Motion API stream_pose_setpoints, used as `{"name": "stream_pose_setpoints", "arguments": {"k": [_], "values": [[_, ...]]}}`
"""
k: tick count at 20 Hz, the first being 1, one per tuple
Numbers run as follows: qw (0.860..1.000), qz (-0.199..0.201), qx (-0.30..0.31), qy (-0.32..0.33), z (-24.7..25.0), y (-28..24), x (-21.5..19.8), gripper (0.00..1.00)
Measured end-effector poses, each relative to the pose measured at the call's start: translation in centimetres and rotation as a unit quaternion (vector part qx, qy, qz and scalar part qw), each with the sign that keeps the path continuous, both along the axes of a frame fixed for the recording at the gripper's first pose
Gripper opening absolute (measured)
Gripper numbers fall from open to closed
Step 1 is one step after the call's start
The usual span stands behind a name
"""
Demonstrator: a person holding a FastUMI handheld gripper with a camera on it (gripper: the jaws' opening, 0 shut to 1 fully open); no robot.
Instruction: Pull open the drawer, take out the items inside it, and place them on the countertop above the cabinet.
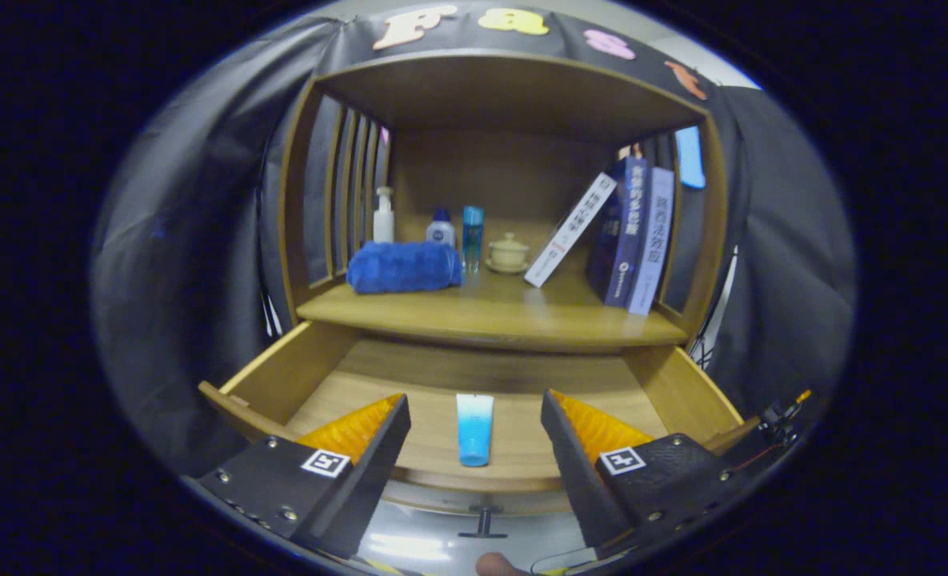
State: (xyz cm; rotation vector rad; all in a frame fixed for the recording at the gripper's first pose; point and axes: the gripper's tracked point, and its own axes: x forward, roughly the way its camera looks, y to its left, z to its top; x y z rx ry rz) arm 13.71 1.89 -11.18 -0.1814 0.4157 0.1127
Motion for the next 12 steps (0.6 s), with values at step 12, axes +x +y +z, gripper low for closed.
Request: {"name": "stream_pose_setpoints", "arguments": {"k": [12], "values": [[0.917, -0.054, -0.016, 0.394, -11.8, -1.0, 2.2, 0.81]]}}
